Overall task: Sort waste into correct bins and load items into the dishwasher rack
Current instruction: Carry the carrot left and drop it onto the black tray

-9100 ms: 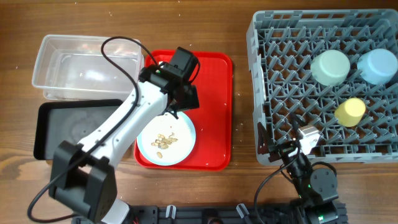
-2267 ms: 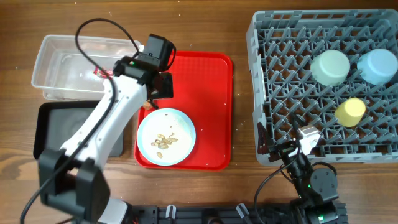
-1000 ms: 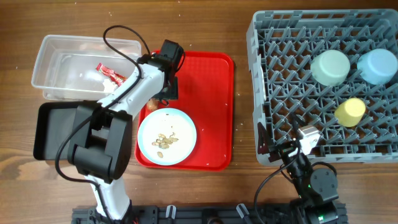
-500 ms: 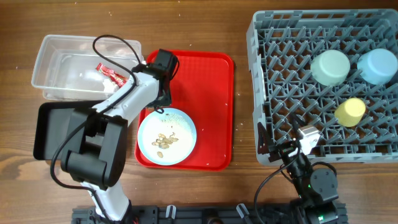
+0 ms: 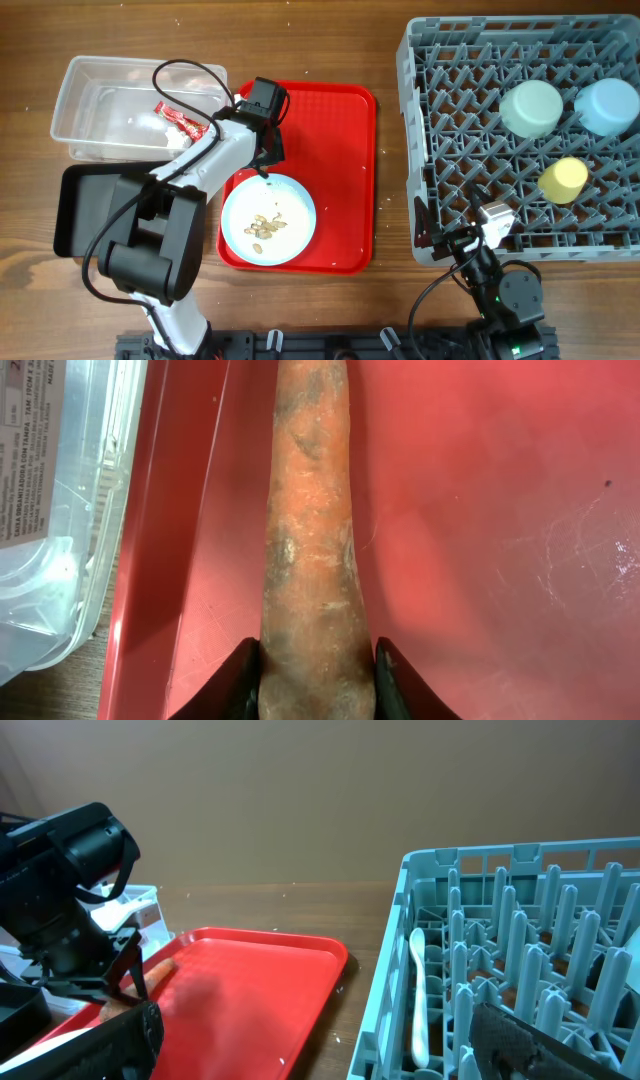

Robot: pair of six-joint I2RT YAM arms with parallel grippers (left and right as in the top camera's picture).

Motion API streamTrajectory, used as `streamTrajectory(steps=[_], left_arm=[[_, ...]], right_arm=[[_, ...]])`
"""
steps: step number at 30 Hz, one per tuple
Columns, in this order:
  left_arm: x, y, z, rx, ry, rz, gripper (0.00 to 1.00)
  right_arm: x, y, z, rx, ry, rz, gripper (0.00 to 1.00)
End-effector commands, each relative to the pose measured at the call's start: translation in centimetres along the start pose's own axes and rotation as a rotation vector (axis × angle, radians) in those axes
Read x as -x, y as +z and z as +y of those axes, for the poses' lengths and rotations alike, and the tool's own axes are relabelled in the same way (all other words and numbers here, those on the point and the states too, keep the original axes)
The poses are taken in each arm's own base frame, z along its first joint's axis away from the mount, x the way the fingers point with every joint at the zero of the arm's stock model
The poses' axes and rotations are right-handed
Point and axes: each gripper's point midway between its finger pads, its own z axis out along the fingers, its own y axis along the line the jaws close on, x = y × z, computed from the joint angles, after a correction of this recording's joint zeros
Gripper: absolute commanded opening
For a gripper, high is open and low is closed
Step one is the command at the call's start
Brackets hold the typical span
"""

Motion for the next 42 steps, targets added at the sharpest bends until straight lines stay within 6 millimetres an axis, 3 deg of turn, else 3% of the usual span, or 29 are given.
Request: streamTrajectory(steps=[1, 5, 9, 12, 15, 20, 25, 30, 32, 37, 42], left_arm=[[0.1, -0.5, 0.1, -0.013, -0.018, -0.002, 0.21], [1.6, -3.4, -0.2, -0.057, -0.054, -0.076, 0.19], [3.5, -9.0, -0.2, -0.137, -0.078, -0.202, 0.19], [3.4, -12.6, -0.2, -0.202, -0.092, -0.241, 0.17], [2.2, -15.7, 1.2, -0.211, -0.14, -0.253, 0.14], [-0.3, -18.5, 7.2, -0.123, -0.367, -0.219, 0.04], [-2.7, -19.9, 16.4, 0.062, -0.737, -0.213, 0.04], [-5.2, -19.5, 22.3, 0.17, -1.058, -0.17, 0.04], [-6.4, -18.0, 23.8, 0.192, -1.181, -0.143, 0.04], [-8.7, -12.0, 23.3, 0.115, -1.312, -0.058, 0.04], [-9.2, -8.0, 23.3, 0.103, -1.358, -0.082, 0.04]], right_arm=[[0.0, 0.0, -0.3, -0.015, 0.012, -0.005, 1.0], [0.0, 0.0, -0.3, -0.015, 0.011, -0.005, 1.0], [0.0, 0.0, -0.3, -0.015, 0.012, -0.005, 1.0], [0.0, 0.0, -0.3, -0.015, 0.012, -0.005, 1.0], [0.0, 0.0, -0.3, -0.015, 0.012, -0.005, 1.0], [0.0, 0.0, -0.3, -0.015, 0.012, -0.005, 1.0], [0.0, 0.0, -0.3, -0.015, 0.012, -0.005, 1.0], [0.0, 0.0, -0.3, -0.015, 0.012, -0.005, 1.0], [0.0, 0.0, -0.3, -0.015, 0.012, -0.005, 1.0], [0.0, 0.0, -0.3, -0.015, 0.012, -0.005, 1.0], [0.0, 0.0, -0.3, -0.015, 0.012, -0.005, 1.0]])
